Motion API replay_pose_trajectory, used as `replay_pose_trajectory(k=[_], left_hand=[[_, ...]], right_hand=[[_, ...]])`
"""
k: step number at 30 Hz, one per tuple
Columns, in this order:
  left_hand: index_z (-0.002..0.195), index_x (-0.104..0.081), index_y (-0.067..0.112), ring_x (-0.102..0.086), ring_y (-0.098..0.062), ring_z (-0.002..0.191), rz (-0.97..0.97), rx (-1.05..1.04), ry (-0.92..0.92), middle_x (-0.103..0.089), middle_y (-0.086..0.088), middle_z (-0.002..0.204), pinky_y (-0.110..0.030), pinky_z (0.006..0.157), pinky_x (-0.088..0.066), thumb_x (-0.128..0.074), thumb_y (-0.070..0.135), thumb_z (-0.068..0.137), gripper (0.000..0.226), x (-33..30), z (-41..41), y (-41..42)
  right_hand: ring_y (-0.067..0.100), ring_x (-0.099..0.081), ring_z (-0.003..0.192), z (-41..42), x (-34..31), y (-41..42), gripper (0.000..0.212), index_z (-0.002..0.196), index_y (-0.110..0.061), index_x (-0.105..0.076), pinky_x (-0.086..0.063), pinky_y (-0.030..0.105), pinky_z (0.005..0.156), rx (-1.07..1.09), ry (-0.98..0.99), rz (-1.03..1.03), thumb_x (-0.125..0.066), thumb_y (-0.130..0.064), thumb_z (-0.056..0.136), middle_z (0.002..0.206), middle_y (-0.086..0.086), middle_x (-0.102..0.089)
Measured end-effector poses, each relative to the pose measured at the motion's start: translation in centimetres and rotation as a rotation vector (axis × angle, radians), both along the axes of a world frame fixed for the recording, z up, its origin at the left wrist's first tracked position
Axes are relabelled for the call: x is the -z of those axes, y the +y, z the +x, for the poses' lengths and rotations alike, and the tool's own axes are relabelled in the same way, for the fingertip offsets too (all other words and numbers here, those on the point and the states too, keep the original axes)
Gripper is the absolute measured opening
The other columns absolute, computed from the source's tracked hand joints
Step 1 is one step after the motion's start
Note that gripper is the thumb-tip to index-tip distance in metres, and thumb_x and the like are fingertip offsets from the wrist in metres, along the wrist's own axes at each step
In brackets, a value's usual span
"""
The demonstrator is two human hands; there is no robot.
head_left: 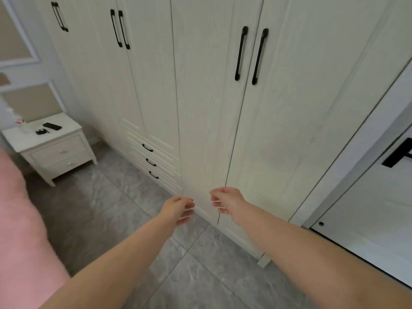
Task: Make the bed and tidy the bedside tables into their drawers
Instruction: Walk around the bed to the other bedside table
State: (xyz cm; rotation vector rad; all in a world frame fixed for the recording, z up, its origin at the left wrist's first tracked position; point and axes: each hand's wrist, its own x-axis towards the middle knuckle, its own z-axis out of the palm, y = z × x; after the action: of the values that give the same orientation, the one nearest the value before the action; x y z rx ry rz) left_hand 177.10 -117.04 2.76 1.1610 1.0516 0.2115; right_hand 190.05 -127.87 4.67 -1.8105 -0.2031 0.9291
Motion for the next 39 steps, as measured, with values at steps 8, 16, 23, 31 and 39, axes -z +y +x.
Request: replay_pose_trajectory(k=[8,16,23,31,39], left_hand=[[0.091,-0.062,0.015,-0.065,-0.018,0.080,-0.007,-0.047,0.003,-0.069,-0.002,0.089,-0.029,0.073,-0.048,-0.058,0.014,0.091,0.004,0.2,0.7,13.7],[0.095,-0.065,0.013,-0.066,-0.017,0.080,0.011,-0.110,-0.003,-0.070,-0.002,0.090,-0.028,0.072,-0.049,-0.059,0.016,0.090,0.008,-1.1,-1.0,28.0],[0.092,-0.063,0.016,-0.066,-0.017,0.078,0.006,-0.220,0.011,-0.069,0.000,0.086,-0.028,0.072,-0.048,-0.060,0.016,0.090,0.004,-0.6,-3.3,37.3],[0.093,-0.063,0.015,-0.066,-0.018,0.082,-0.004,-0.395,0.041,-0.069,-0.001,0.088,-0.027,0.071,-0.048,-0.058,0.015,0.091,0.006,0.9,-4.0,49.2],[0.098,-0.064,0.010,-0.066,-0.019,0.085,-0.008,-0.607,0.120,-0.069,-0.005,0.095,-0.035,0.082,-0.051,-0.059,0.014,0.093,0.009,-0.3,-3.6,62.4]], right_hand=[[0.012,-0.063,0.068,1.8,-0.3,13.8,0.004,0.084,-0.020,-0.065,-0.047,0.027,0.068,-0.056,-0.009,0.002,-0.068,-0.021,0.086,0.079,-0.001,-0.067],[0.013,-0.061,0.068,0.5,-1.8,28.4,0.008,0.081,-0.020,-0.062,-0.045,0.026,0.065,-0.136,0.010,0.027,-0.066,-0.019,0.088,0.076,-0.001,-0.065],[0.012,-0.060,0.066,-0.9,-1.7,40.0,0.006,0.083,-0.019,-0.063,-0.043,0.024,0.062,-0.257,0.016,0.023,-0.066,-0.017,0.087,0.075,-0.001,-0.064],[0.011,-0.056,0.061,0.1,0.6,54.8,0.012,0.078,-0.018,-0.060,-0.039,0.024,0.057,-0.427,0.026,0.018,-0.064,-0.015,0.090,0.072,-0.001,-0.060],[0.012,-0.060,0.064,1.4,0.2,72.4,0.007,0.081,-0.019,-0.064,-0.043,0.024,0.059,-0.616,0.054,0.011,-0.068,-0.017,0.087,0.074,-0.001,-0.065]])
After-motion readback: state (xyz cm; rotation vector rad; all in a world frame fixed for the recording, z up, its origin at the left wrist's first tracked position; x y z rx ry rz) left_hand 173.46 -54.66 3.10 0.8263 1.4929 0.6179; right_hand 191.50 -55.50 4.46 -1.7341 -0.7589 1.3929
